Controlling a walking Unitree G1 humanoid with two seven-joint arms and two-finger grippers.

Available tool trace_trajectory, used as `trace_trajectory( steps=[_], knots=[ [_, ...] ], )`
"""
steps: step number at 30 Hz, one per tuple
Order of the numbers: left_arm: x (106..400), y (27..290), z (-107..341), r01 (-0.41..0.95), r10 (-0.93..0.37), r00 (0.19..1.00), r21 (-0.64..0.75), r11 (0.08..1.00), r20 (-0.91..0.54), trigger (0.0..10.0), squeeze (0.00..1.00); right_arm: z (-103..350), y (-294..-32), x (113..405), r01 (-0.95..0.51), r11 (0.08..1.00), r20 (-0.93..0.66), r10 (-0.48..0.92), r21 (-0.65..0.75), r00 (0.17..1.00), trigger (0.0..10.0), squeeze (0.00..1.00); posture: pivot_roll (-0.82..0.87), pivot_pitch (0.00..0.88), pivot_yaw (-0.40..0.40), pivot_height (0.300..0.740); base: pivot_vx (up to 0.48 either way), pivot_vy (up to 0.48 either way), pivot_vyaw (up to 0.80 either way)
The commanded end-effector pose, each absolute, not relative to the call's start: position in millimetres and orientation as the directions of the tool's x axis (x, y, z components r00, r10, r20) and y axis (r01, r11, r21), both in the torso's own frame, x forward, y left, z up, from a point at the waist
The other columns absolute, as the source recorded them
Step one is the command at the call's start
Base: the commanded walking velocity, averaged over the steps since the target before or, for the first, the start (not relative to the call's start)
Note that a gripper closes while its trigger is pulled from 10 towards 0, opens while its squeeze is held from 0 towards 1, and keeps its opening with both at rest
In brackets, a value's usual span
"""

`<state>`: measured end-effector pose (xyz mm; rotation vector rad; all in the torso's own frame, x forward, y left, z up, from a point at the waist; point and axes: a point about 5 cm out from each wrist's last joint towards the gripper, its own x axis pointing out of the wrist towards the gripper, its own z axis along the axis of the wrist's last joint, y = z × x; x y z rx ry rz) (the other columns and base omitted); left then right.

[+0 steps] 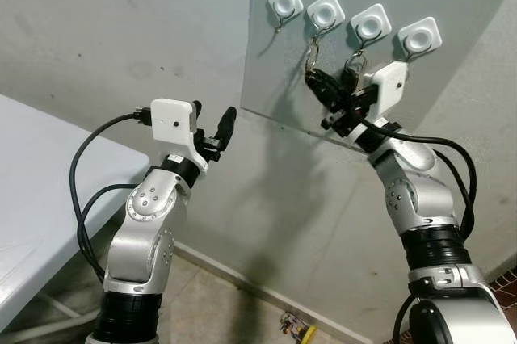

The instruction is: Hang keys on a hook

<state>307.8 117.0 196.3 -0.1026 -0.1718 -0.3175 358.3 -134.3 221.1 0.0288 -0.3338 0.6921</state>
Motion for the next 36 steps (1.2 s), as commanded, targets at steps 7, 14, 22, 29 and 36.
trace_trajectory(
  steps=[7, 14, 22, 29, 36],
  knots=[
    [306, 117, 200, 0.313, -0.292, 0.936, -0.082, 0.946, 0.194, 10.0, 0.0, 225, -137, 359, -0.631, 0.771, 0.324, 0.621, -0.086, 0.714, 10.0, 0.0, -0.08, 0.004, -0.098, 0.74, 0.0, 0.0, 0.0],
    [306, 117, 200, 0.312, -0.291, 0.937, -0.083, 0.947, 0.195, 10.0, 0.0, 242, -139, 364, -0.609, 0.793, 0.412, 0.543, 0.037, 0.732, 10.0, 0.0, -0.08, 0.0, -0.097, 0.74, 0.0, 0.0, 0.0],
    [307, 118, 201, 0.31, -0.289, 0.937, -0.082, 0.947, 0.197, 10.0, 0.0, 270, -142, 364, -0.636, 0.761, 0.56, 0.475, 0.125, 0.679, 10.0, 0.0, -0.07, 0.0, -0.098, 0.74, 0.0, 0.0, 0.0],
    [307, 118, 201, 0.309, -0.289, 0.937, -0.079, 0.948, 0.197, 10.0, 0.0, 263, -142, 363, -0.665, 0.739, 0.524, 0.527, 0.104, 0.669, 10.0, 0.0, -0.07, 0.0, -0.098, 0.74, 0.0, 0.0, 0.0],
    [307, 118, 201, 0.309, -0.289, 0.936, -0.078, 0.948, 0.198, 10.0, 0.0, 258, -144, 362, -0.663, 0.74, 0.514, 0.525, 0.118, 0.678, 10.0, 0.0, -0.07, 0.0, -0.094, 0.74, 0.0, 0.0, 0.0]
  ],
)
